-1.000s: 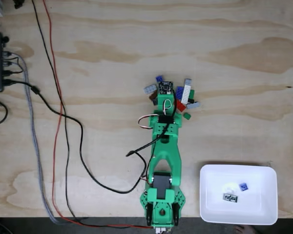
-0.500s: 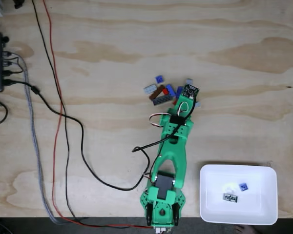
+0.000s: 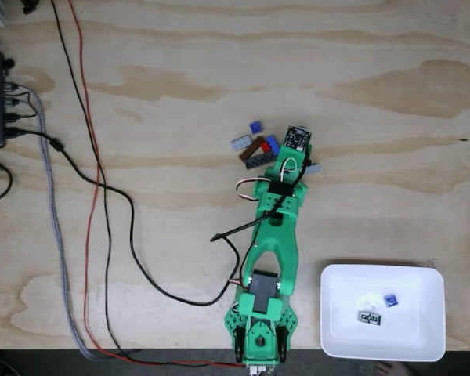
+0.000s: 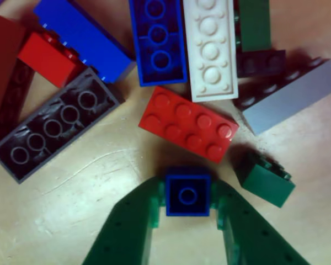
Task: Put all lego bricks in the bin.
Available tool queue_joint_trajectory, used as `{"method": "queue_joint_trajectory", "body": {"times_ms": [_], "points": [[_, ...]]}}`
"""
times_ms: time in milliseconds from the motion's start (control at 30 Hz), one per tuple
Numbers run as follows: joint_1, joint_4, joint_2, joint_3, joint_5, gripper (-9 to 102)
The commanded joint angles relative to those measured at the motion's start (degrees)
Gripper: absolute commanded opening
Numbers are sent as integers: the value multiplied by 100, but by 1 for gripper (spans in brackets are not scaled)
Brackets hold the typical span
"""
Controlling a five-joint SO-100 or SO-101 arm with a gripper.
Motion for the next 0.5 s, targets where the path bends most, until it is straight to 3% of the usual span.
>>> {"method": "queue_joint_trajectory", "body": {"times_ms": [0,67,167,300,400,467], "points": [[-62,35,642,62,-70,0],[-185,571,1266,-53,325,0],[-343,2206,3032,-1072,1345,0],[352,4157,5221,-2804,958,0],[2294,4351,5520,-2470,-62,0],[3621,3612,5379,-1406,-448,0]]}}
